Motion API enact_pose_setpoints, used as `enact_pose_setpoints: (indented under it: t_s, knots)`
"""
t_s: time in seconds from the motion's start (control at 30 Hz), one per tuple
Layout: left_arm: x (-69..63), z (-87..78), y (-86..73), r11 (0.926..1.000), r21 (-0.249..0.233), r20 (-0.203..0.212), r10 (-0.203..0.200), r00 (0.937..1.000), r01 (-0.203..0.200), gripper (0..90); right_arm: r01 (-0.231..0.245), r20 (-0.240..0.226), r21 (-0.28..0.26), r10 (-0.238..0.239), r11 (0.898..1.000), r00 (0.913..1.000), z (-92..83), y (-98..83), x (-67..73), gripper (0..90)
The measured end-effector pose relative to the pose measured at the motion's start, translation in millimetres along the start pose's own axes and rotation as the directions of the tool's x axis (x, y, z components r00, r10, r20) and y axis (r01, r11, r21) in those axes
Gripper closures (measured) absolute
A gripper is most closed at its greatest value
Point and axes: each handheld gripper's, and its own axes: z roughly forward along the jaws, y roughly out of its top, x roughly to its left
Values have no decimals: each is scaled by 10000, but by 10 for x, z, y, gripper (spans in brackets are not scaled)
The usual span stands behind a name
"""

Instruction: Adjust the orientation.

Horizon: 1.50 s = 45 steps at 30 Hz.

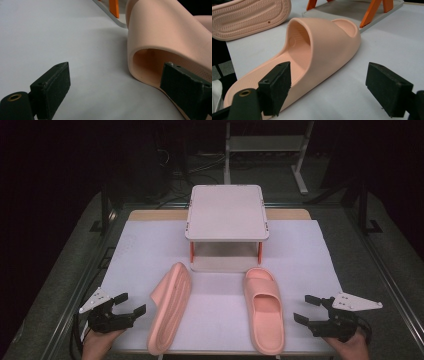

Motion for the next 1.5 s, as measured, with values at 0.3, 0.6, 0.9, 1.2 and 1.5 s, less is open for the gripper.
enact_pose_setpoints:
  t_s: [0.3, 0.6, 0.9, 1.2, 1.5]
  knots:
    - [-83, 99, 25, 9986, 343, 316, 397, 9987, -408, 132, 91, -78, 56, -91, 9999, 9999, 23, 11, 21, 199]
    - [-119, 250, 30, 9934, 928, 542, 622, 9966, -671, 225, 232, -162, 152, -230, 9996, 9996, 58, 22, 50, 199]
    - [-155, 355, 57, 9931, 1033, 451, 516, 9977, -560, 249, 190, -165, 132, -188, 9997, 9997, 43, 18, 48, 199]
    - [-246, 464, 91, 9931, 991, 673, 560, 9962, -625, 250, 248, -212, 127, -245, 9996, 9995, 42, 24, 56, 199]
    - [-274, 479, 104, 9939, 898, 715, 570, 9958, -633, 251, 279, -235, 147, -275, 9995, 9993, 46, 28, 63, 200]
